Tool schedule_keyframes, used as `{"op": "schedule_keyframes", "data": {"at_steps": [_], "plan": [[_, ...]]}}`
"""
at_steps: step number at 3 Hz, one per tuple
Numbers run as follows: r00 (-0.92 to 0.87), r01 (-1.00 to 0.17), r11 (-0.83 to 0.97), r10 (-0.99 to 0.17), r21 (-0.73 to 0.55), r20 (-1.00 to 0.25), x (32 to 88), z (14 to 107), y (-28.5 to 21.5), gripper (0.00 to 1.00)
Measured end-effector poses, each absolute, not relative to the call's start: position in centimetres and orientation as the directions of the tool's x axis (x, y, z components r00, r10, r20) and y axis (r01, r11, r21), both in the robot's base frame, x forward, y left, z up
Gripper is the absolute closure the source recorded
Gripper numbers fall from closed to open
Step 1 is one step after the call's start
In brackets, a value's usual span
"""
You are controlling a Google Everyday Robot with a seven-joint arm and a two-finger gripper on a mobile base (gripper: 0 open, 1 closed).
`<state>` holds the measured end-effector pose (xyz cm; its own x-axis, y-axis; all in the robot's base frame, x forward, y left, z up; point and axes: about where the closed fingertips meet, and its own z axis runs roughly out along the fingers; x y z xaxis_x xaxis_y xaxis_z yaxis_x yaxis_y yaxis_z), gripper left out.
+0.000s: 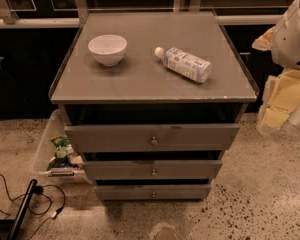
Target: Open bottom drawer
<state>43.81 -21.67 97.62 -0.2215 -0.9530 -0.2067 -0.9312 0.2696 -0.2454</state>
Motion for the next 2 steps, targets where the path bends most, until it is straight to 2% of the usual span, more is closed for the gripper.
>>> {"op": "schedule_keyframes", "data": {"at_steps": [1, 2], "plan": [[-0.222, -0.931, 0.270, -0.953, -0.245, -0.207, 43.8, 97.6, -21.7, 0.00], [-0.236, -0.941, 0.278, -0.948, -0.192, -0.213, 43.8, 94.1, -21.4, 0.00]]}}
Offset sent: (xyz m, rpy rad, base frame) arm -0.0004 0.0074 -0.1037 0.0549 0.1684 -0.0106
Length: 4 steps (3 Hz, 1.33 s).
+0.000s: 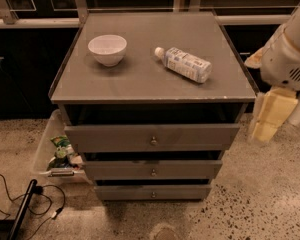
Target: Open bottom drawer
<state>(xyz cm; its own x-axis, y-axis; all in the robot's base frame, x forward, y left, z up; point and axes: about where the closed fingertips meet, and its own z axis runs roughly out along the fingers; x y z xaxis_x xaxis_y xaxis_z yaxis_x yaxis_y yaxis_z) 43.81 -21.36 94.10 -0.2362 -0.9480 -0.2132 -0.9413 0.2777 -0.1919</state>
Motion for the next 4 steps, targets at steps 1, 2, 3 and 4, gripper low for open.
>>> {"op": "schedule_keyframes", "data": {"at_steps": [1, 2, 3, 4], "plan": [[-0.249, -0.952, 0.281, -0.941, -0.119, -0.227, 42.5, 88.6, -21.0, 0.00], [-0.225, -0.965, 0.251, -0.942, -0.076, -0.250, 40.1, 82.7, -20.9, 0.00], [-0.193, -0.975, 0.216, -0.939, -0.052, -0.285, 38.1, 77.6, -20.9, 0.00], [-0.127, -0.982, 0.161, -0.950, -0.101, -0.285, 38.2, 76.6, -21.3, 0.00]]}}
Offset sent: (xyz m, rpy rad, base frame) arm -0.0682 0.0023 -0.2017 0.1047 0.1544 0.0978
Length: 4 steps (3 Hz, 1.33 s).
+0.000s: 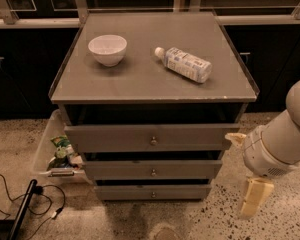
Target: Open bottom drawer
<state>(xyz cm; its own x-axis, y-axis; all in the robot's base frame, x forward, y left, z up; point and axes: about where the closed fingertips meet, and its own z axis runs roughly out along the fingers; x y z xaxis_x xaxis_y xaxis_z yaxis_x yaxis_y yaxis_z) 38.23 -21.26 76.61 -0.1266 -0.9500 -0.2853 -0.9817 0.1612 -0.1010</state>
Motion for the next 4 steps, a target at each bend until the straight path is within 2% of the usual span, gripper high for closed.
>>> {"op": "schedule_keyframes", "data": {"at_steps": [1, 2, 3, 4], "plan": [[-0.127, -0.982, 0.161, -0.950, -0.101, -0.285, 38.2, 76.6, -21.3, 0.00], [-0.163, -0.982, 0.185, -0.934, -0.040, -0.319, 38.9, 73.0, -21.4, 0.00], [-0.159, -0.985, 0.174, -0.916, -0.007, -0.369, 40.2, 66.8, -21.1, 0.00], [-0.121, -0.988, 0.152, -0.890, -0.037, -0.439, 42.2, 61.4, -20.8, 0.00]]}}
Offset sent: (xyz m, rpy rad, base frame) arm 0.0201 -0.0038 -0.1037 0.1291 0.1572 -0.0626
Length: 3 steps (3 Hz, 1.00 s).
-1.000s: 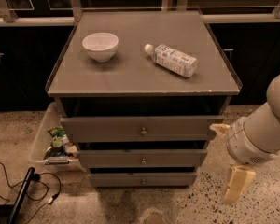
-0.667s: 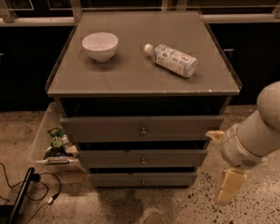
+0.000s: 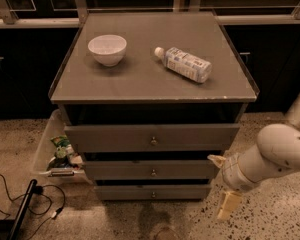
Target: Open bottom drawer
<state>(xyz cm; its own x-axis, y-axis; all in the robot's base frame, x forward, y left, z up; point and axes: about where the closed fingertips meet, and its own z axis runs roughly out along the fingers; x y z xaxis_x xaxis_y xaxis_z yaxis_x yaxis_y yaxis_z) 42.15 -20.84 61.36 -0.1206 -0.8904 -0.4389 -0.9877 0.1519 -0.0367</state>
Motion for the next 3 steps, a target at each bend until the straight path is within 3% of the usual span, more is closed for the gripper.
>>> {"op": "schedule_keyframes", "data": {"at_steps": [1, 3], "plan": [[-0.049, -0.988, 0.113, -0.867, -0.102, -0.495, 43.7, 57.0, -20.8, 0.00], [-0.061, -0.986, 0.132, -0.855, -0.101, -0.515, 44.4, 52.2, -21.3, 0.00]]}}
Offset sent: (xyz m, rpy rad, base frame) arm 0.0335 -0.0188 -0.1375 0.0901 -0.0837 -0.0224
